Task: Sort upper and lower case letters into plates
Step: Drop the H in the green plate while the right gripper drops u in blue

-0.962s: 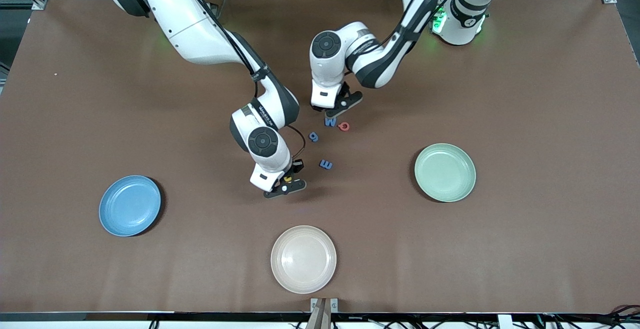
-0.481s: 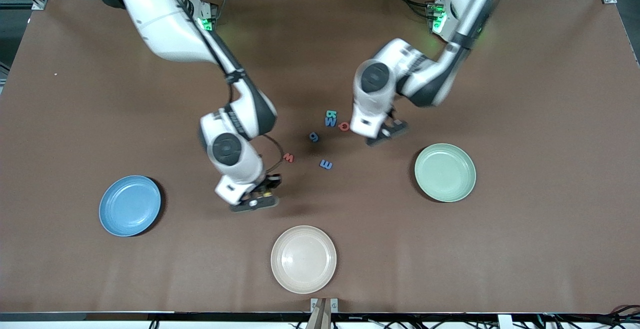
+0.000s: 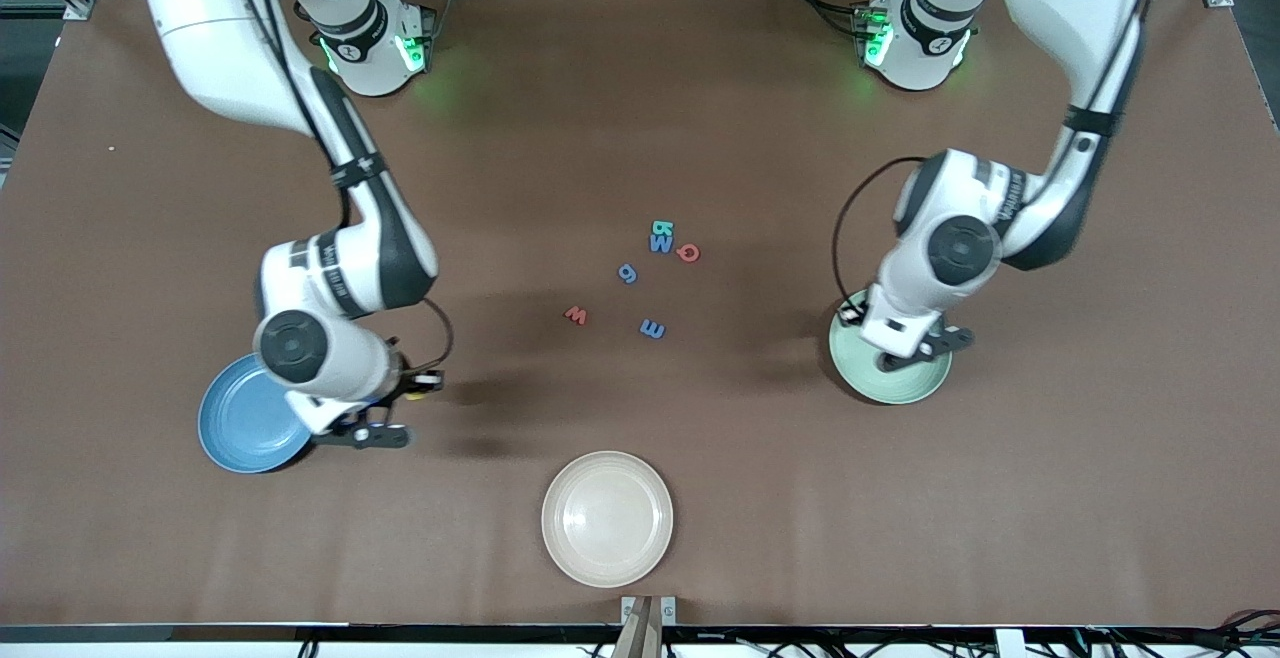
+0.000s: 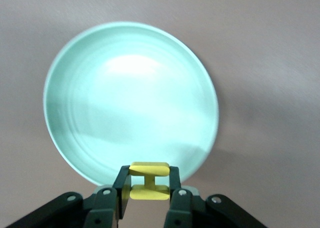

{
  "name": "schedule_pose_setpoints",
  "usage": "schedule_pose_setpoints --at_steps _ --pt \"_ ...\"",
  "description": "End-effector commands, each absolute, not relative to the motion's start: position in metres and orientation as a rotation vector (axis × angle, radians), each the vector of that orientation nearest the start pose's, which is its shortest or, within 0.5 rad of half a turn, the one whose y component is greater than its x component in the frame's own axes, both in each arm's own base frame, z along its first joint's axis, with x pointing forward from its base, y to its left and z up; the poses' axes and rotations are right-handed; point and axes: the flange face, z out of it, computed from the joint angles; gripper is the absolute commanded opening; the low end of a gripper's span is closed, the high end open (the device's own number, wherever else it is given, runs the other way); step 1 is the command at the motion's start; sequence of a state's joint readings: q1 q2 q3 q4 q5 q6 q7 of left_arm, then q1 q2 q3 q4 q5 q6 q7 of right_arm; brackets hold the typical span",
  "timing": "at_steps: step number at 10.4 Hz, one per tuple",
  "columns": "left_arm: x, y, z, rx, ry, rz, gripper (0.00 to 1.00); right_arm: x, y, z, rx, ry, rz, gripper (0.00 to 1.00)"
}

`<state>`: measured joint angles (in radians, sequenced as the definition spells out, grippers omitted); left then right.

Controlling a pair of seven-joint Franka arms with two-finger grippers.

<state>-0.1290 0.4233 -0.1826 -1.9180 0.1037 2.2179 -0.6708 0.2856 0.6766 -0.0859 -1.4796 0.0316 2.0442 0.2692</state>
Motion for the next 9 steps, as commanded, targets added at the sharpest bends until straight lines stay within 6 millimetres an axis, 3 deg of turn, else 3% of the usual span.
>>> schedule_pose_setpoints --at_steps 1,2,3,5,6,7,8,9 --pt "0.589 -0.185 0.251 -3.057 -0.423 0.113 0.18 0.692 0.062 0.271 -3.173 -0.003 0.183 0.00" --pt "0.589 -0.186 0.244 -3.060 -0.410 0.107 0.30 0.695 0.016 0.269 -3.161 -0.101 0.185 0.00" --pt "0.590 -0.184 0.242 -3.033 -0.350 0.074 0.99 0.696 -0.020 0.268 -3.148 -0.198 0.185 0.00" --pt "0.591 -0.182 0.241 -3.020 -0.327 0.060 1.00 0.695 -0.055 0.261 -3.140 -0.248 0.174 0.00" --pt "0.589 -0.189 0.241 -3.019 -0.336 0.057 1.00 0.696 -0.058 0.262 -3.143 -0.242 0.165 0.00" --pt "0.587 -0.196 0.242 -3.024 -0.368 0.060 1.00 0.696 -0.058 0.262 -3.142 -0.236 0.162 0.73" --pt "0.584 -0.208 0.242 -3.025 -0.438 0.044 1.00 0.695 -0.067 0.262 -3.142 -0.221 0.160 1.00" --pt "0.571 -0.246 0.241 -3.040 -0.520 0.046 1.00 0.695 -0.064 0.261 -3.141 -0.225 0.160 1.00"
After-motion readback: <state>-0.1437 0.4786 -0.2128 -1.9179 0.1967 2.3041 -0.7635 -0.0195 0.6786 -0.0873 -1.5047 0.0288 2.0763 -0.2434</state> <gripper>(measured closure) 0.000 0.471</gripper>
